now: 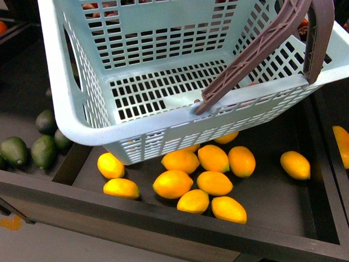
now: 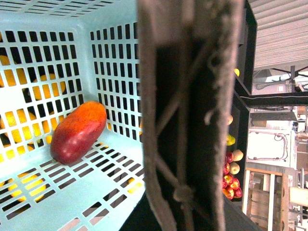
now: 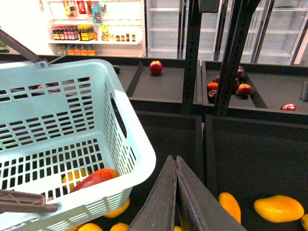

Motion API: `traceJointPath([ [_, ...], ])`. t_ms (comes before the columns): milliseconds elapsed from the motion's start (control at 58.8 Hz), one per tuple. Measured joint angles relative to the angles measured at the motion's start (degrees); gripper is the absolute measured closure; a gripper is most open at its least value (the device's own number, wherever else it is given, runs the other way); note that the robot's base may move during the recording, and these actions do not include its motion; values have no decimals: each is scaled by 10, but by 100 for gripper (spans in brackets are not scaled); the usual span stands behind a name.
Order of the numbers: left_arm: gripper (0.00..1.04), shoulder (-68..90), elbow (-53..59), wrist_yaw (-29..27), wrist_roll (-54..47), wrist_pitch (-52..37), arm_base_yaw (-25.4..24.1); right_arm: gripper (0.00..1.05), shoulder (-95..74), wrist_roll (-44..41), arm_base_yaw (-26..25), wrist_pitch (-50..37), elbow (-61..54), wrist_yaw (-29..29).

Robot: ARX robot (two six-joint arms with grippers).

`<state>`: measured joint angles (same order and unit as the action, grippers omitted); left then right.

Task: Pick mango and avocado into basket

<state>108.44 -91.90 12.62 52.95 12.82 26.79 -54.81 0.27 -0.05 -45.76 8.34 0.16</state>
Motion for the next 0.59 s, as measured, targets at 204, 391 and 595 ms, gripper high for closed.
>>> traceJointPath([
  [204, 99, 0, 0, 0, 0, 0, 0, 102, 76, 0, 0, 42, -34, 0],
  [391, 99, 0, 0, 0, 0, 0, 0, 102, 128, 0, 0, 50, -70, 0],
  [595, 99, 0, 0, 0, 0, 0, 0, 102, 210, 0, 0, 126, -80, 0],
])
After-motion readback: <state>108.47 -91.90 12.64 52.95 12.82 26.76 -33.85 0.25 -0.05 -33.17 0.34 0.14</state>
